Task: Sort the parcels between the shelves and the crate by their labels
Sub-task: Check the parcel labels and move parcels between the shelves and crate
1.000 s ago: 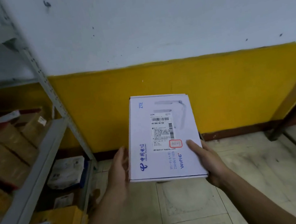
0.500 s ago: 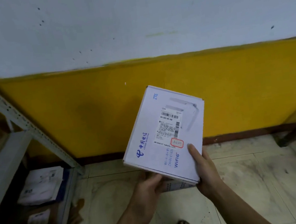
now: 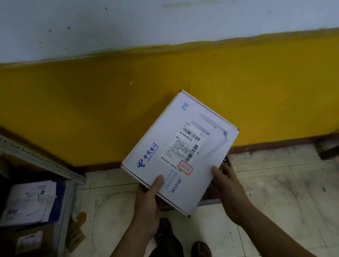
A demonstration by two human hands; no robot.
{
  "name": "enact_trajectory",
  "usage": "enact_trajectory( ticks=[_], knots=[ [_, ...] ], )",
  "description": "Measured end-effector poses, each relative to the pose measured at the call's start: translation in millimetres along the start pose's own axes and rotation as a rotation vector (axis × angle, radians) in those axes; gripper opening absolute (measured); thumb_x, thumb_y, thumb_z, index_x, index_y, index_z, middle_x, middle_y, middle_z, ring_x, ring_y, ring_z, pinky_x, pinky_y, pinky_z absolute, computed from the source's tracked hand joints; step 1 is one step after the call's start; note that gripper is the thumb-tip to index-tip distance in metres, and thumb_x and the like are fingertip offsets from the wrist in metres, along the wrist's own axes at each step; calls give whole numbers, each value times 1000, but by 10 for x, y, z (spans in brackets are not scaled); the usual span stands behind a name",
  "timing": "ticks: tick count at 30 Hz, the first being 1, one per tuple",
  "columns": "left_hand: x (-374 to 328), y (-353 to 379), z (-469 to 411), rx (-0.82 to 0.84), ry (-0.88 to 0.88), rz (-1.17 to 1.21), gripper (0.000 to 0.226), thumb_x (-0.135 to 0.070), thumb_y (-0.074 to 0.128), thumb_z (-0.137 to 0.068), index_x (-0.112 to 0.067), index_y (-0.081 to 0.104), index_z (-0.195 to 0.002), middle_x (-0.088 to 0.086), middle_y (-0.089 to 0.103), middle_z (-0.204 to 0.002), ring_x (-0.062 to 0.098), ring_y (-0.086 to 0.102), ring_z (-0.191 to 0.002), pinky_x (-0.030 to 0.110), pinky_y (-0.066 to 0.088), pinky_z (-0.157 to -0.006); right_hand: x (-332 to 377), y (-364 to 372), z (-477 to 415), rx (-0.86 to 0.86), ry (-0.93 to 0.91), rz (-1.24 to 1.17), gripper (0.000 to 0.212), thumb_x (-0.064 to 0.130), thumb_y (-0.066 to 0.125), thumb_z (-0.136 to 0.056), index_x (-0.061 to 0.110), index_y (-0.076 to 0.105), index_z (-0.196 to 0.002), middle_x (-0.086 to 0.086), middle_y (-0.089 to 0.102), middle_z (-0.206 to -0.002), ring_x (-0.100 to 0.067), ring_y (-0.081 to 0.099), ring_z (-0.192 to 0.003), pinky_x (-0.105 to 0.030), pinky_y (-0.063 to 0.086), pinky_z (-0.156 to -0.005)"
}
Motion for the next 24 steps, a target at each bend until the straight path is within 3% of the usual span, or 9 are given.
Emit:
enact_trajectory(
  ticks=[3, 8, 11, 13, 16, 20, 24],
  knots=[
    [-112, -99, -315, 24, -44, -38, 32, -15, 59, -92, -27, 58, -122, 2, 74, -107, 23, 70, -95, 32, 57, -60, 355, -191, -189, -178, -79, 107, 70, 35, 69, -88, 24, 32, -146, -2, 53, -136, -20, 57, -116, -35, 48, -91],
    [-225, -218, -767, 58, -121, -96, 43, -19, 59, -88, -20, 55, -131, 8, 70, -118, 31, 65, -108, 43, 53, -83, 888, -211, -563, -290, -243, 500, 74, 42, 65, -89, 20, 30, -151, -1, 40, -150, -19, 42, -134, -36, 40, -101],
    [-251, -236, -975, 70, -163, -161, 48, -25, 62, -82, -18, 58, -129, 9, 70, -118, 32, 66, -107, 47, 51, -92, 924, -64, -861, -162, -207, 608, 58, 46, 61, -91, 23, 45, -142, 10, 54, -132, -13, 52, -120, -38, 45, -98],
    [-252, -203, -1085, 70, -174, -194, 35, -23, 61, -86, -20, 63, -121, 7, 72, -113, 31, 67, -104, 47, 51, -92, 825, -34, -1033, -76, -137, 666, 54, 54, 60, -88, 28, 53, -136, 7, 62, -126, -17, 61, -110, -44, 50, -97],
    [-157, -166, -1272, 15, -198, -204, 25, -21, 59, -91, -22, 65, -115, 6, 74, -106, 31, 68, -99, 47, 51, -91, 630, -139, -1245, -48, -54, 684, 50, 55, 57, -89, 28, 57, -130, -1, 66, -121, -21, 65, -103, -47, 53, -93],
    [44, -97, -1524, -97, -153, -224, 30, -24, 62, -91, -27, 60, -121, 5, 72, -110, 26, 70, -93, 41, 57, -77, 350, -402, -1478, -95, 6, 600, 39, 47, 58, -92, 25, 59, -123, -1, 69, -112, -19, 66, -96, -43, 56, -86],
    [382, -24, -1764, -116, -97, -374, 47, -30, 66, -89, -36, 47, -132, -9, 66, -115, 13, 66, -98, 31, 54, -78, 31, -732, -1773, -152, 67, 544, 31, 43, 58, -92, 25, 58, -118, 0, 69, -107, -21, 67, -96, -41, 56, -83]
  ],
)
Point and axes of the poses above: each hand's wrist, its own z-axis away from the middle knuckle, its own y-axis out of the palm, x = y × z, the point moved 10 cm from there along -z, towards the middle knuckle
